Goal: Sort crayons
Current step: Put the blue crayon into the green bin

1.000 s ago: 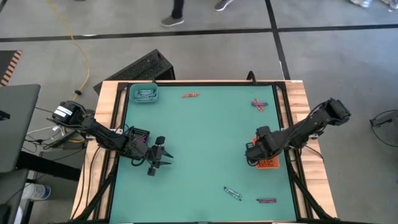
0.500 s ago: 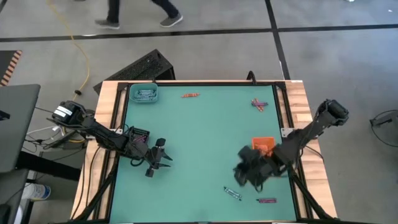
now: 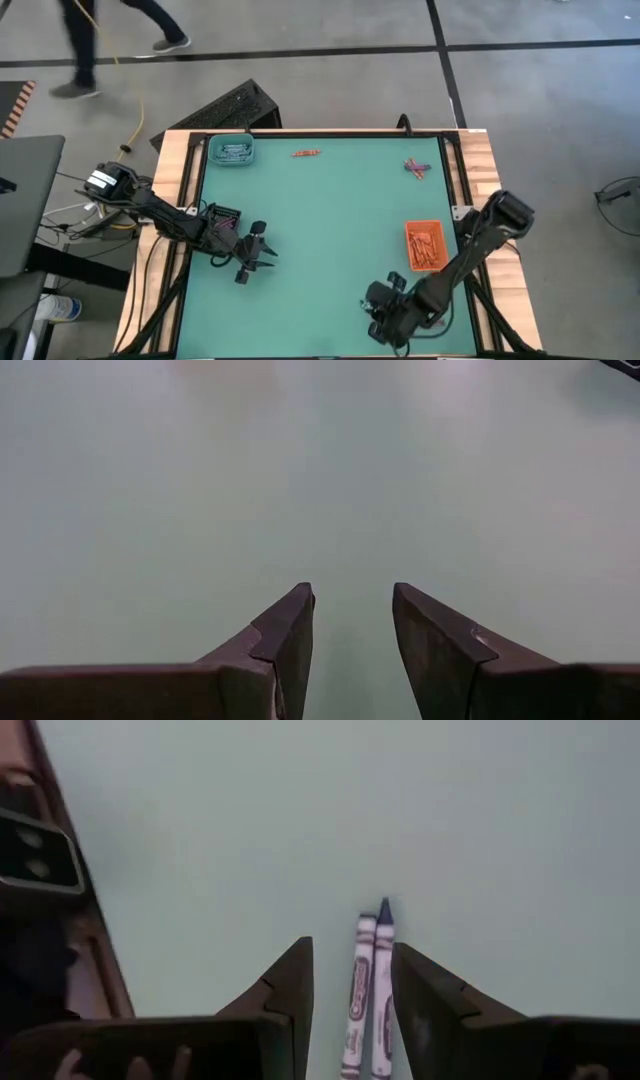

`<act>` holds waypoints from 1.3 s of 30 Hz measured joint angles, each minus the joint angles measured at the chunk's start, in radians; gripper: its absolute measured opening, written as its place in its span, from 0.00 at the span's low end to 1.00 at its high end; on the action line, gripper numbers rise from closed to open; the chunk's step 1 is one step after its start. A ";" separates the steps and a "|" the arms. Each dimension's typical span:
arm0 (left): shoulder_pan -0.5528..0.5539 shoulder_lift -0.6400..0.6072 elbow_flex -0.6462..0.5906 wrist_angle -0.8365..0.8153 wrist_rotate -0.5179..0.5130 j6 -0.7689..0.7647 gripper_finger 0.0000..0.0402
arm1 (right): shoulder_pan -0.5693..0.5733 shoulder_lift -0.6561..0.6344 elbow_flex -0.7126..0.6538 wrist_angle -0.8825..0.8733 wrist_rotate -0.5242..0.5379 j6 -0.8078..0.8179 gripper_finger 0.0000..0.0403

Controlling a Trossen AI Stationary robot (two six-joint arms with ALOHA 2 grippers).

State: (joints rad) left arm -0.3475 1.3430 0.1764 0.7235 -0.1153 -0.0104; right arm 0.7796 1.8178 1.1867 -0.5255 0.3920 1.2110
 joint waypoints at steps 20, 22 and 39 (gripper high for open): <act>0.000 0.000 0.000 0.000 0.000 -0.032 0.32 | 0.014 0.135 0.115 -0.227 -0.035 0.046 0.27; 0.000 0.000 0.000 0.000 0.000 -0.032 0.32 | 0.012 0.135 0.115 -0.227 -0.039 0.046 0.26; -0.001 0.000 0.000 -0.019 0.005 -0.028 0.32 | -0.003 0.147 0.098 -0.255 -0.091 0.042 0.24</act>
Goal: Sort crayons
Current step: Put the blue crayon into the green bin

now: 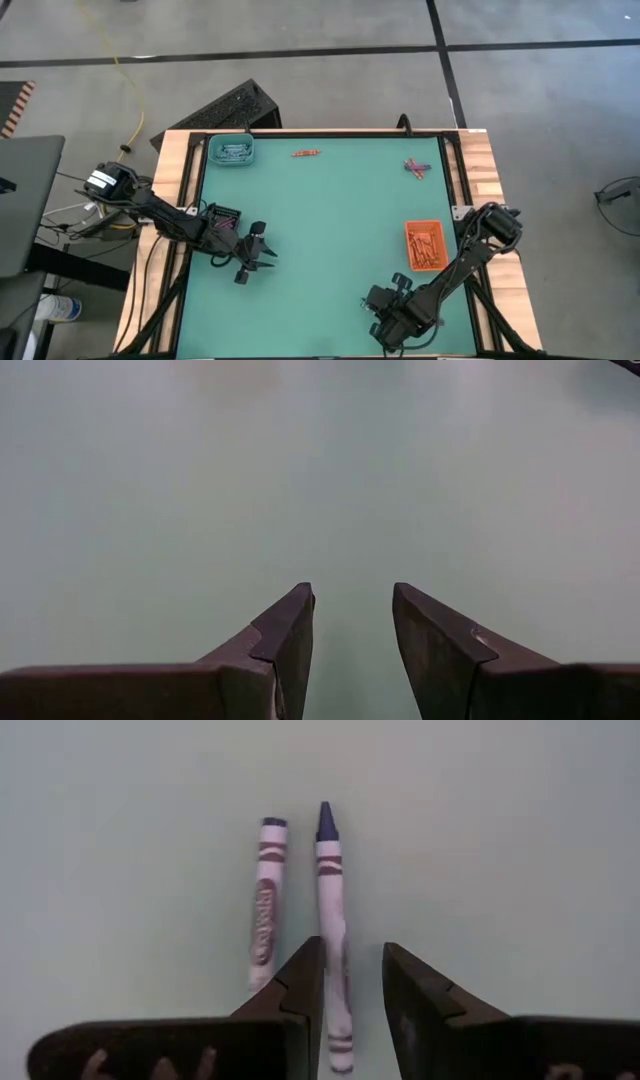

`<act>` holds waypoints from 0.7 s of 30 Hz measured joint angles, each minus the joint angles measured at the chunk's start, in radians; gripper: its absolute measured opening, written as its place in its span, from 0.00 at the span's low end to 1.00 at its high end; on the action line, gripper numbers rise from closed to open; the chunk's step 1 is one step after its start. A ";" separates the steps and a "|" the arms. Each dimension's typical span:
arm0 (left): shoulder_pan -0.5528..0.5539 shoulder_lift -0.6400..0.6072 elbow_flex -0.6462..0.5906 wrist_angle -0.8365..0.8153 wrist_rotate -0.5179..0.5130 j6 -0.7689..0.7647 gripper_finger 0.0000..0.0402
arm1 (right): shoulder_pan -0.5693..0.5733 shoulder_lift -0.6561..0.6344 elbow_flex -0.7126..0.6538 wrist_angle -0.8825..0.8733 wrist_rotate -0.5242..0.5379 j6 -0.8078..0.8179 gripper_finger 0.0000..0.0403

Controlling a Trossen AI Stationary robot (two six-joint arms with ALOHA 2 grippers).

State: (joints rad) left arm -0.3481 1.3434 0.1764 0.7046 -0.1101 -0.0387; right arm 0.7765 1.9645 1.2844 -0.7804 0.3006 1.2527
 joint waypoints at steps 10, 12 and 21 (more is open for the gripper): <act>0.000 0.000 0.000 -0.014 -0.001 0.011 0.32 | -0.022 0.045 0.027 -0.074 -0.029 -0.001 0.19; 0.000 0.000 0.000 -0.015 -0.001 0.012 0.32 | -0.026 0.045 0.029 -0.082 -0.033 -0.001 0.15; 0.000 0.000 0.000 -0.014 -0.001 0.017 0.32 | -0.028 0.047 0.037 -0.096 -0.037 0.004 0.01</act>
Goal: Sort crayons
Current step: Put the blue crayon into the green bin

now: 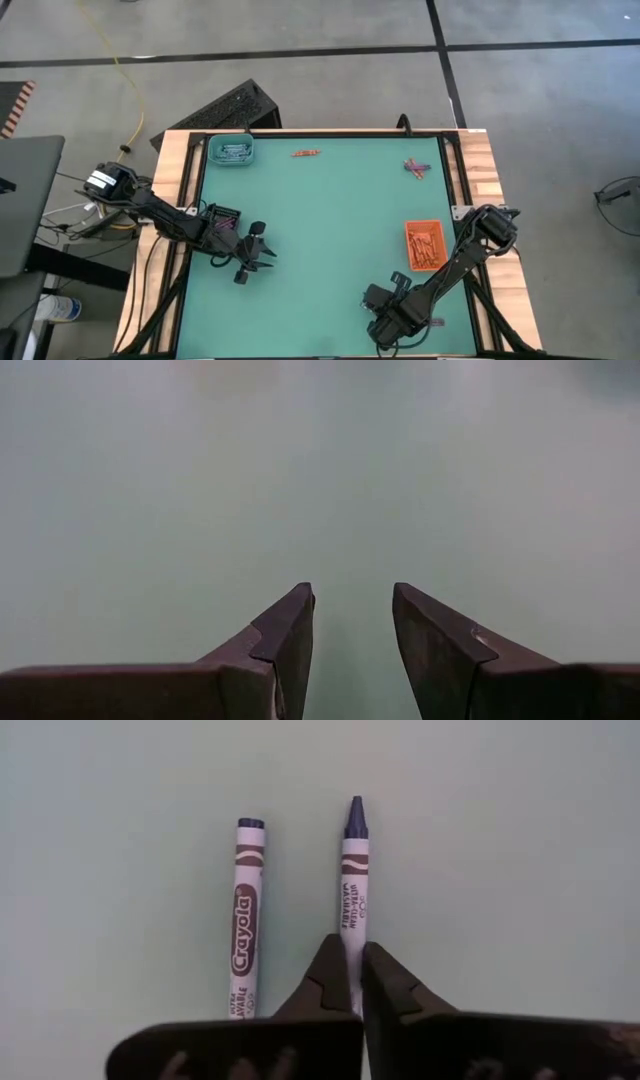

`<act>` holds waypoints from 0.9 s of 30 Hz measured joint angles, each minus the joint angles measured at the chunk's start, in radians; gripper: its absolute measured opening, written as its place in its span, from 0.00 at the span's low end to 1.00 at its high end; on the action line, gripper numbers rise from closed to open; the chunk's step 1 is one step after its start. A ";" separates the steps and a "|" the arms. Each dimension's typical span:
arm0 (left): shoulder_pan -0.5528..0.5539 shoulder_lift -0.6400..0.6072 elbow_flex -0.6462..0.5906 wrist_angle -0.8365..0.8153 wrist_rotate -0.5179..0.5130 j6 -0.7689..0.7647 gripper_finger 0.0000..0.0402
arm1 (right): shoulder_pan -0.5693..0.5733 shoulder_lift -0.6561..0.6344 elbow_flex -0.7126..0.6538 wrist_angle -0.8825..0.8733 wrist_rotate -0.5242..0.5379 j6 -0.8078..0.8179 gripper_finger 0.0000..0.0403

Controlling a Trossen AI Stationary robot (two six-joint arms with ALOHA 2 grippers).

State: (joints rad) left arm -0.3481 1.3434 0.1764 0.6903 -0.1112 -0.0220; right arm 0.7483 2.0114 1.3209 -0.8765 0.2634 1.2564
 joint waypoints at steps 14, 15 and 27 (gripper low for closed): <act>0.000 0.000 0.000 0.003 -0.001 0.010 0.32 | -0.032 0.009 0.249 -0.336 0.128 0.007 0.00; 0.000 0.000 0.000 0.003 -0.001 0.011 0.32 | -0.036 0.009 0.276 -0.372 0.147 0.025 0.00; 0.000 0.000 0.000 -0.003 -0.002 0.026 0.32 | -0.093 -0.015 0.418 -0.693 0.213 0.250 0.00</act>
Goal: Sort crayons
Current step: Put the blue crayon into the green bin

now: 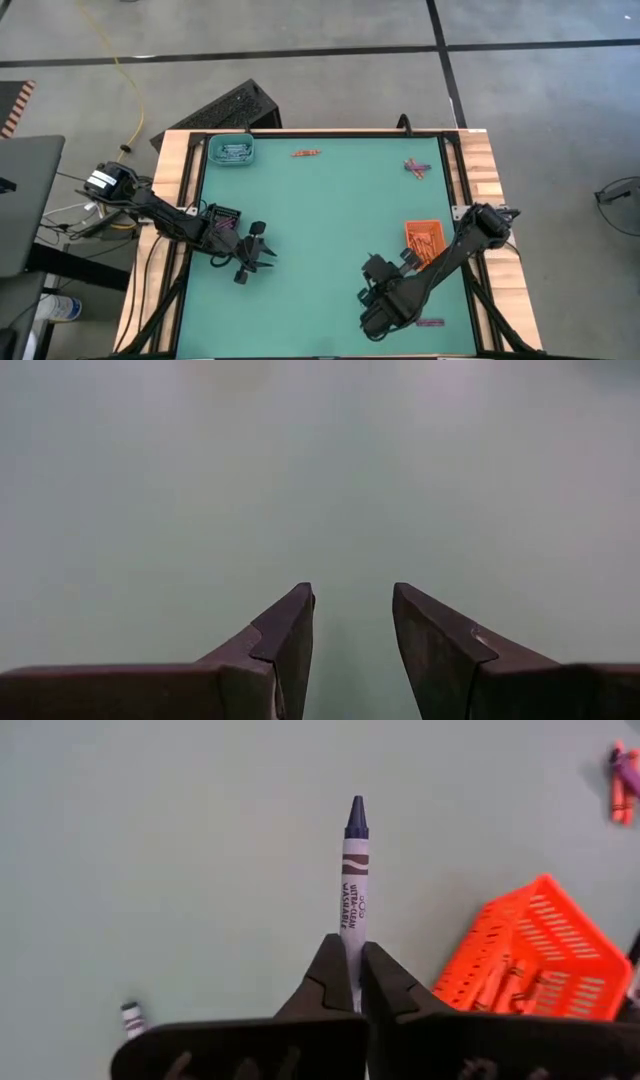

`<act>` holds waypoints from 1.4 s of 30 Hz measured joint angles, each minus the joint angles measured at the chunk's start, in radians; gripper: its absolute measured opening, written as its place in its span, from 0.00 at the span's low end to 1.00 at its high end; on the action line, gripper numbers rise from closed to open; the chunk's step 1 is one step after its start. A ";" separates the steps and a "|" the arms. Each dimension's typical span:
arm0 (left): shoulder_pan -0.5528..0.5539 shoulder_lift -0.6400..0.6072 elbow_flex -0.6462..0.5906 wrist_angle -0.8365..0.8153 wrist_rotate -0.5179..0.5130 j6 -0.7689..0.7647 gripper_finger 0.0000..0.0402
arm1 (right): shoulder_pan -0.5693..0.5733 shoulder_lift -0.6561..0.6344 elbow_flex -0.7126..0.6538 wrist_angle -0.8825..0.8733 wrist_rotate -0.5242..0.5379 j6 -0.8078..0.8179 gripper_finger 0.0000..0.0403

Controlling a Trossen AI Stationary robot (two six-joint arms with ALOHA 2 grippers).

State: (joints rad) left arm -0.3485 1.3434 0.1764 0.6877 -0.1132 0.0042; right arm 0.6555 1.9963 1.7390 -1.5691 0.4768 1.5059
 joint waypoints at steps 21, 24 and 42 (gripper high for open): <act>0.223 0.000 0.184 0.325 0.185 0.265 0.32 | -0.159 -0.110 0.000 0.338 0.385 -0.669 0.00; 0.279 0.000 0.268 0.270 0.189 0.273 0.32 | -0.184 -0.142 0.000 0.433 0.410 -0.825 0.00; 0.410 0.000 0.443 0.397 0.450 0.156 0.32 | -0.212 -0.257 0.001 0.912 0.475 -1.448 0.00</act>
State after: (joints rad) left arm 0.0620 1.3430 0.6196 1.0845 0.3367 0.1601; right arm 0.4433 1.7397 1.7397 -0.6566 0.9519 0.0582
